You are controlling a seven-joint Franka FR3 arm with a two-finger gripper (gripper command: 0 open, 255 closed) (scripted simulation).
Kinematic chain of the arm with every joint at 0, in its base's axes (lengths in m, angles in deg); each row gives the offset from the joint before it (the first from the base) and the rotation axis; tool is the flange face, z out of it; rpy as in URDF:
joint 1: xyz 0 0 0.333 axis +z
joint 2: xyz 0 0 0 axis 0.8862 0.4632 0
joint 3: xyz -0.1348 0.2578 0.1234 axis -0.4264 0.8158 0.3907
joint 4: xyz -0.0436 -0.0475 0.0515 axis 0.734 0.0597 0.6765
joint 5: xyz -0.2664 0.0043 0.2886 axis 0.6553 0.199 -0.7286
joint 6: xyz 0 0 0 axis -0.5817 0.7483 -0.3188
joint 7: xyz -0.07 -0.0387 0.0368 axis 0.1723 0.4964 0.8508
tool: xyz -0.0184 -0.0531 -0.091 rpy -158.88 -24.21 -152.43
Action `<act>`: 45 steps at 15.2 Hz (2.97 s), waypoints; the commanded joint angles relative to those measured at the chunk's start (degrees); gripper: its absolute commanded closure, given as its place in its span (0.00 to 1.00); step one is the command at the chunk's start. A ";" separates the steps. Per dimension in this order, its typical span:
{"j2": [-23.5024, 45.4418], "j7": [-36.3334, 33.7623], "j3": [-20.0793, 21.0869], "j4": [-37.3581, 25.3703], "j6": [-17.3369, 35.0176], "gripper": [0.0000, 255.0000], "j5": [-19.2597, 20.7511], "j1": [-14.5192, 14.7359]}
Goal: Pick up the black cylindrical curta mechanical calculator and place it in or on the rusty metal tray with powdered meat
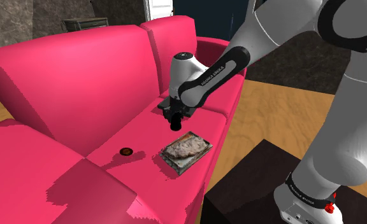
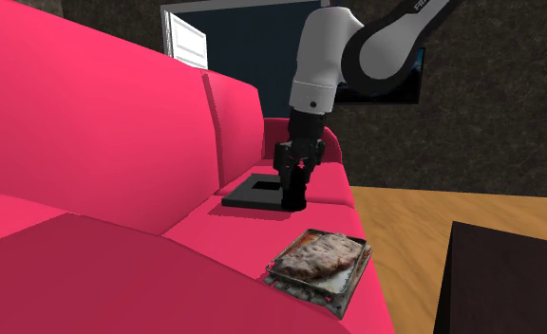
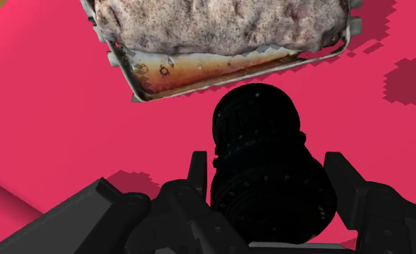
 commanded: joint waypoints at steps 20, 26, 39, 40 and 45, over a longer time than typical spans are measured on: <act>-1.19 -8.25 -0.90 16.26 14.76 1.00 8.00 0.11; -1.20 -8.24 -0.93 16.26 14.77 1.00 7.99 0.14; -9.99 -2.24 1.16 17.85 8.00 0.00 -0.11 -0.01; -9.99 -2.24 1.16 17.85 8.00 0.00 -0.12 0.00; -9.99 -2.25 1.16 17.85 8.01 0.00 -0.10 0.00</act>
